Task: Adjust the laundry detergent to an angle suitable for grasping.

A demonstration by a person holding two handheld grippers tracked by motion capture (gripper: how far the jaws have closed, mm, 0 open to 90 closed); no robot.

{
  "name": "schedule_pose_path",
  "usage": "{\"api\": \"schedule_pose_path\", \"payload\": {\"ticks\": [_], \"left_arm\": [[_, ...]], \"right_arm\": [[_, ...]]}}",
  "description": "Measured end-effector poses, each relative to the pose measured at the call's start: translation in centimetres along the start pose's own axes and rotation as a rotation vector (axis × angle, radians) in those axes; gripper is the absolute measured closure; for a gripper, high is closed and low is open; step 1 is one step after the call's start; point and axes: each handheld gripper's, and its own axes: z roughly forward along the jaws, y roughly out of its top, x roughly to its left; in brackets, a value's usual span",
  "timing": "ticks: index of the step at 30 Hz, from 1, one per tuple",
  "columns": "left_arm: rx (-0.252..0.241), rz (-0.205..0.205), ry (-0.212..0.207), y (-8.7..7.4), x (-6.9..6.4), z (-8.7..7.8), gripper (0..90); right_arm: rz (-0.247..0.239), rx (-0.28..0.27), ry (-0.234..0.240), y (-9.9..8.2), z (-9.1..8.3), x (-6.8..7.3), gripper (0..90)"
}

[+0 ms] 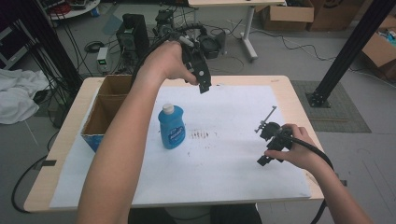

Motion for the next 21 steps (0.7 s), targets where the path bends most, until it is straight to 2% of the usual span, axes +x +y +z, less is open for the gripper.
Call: {"api": "schedule_pose_path", "payload": {"ticks": [8, 13, 21], "left_arm": [[0.011, -0.009, -0.011, 0.01, 0.44, 0.17, 10.0], [0.0, -0.012, -0.011, -0.04, 0.51, 0.08, 9.9], [0.026, -0.019, -0.007, -0.48, 0.62, 0.42, 9.9]], "right_arm": [[-0.007, -0.007, 0.009, 0.14, -0.15, -0.09, 18.8], [-0.002, -0.026, 0.017, 0.27, -0.4, -0.42, 18.4], [-0.003, -0.039, 0.02, 0.6, -0.37, -0.49, 18.3]]}}
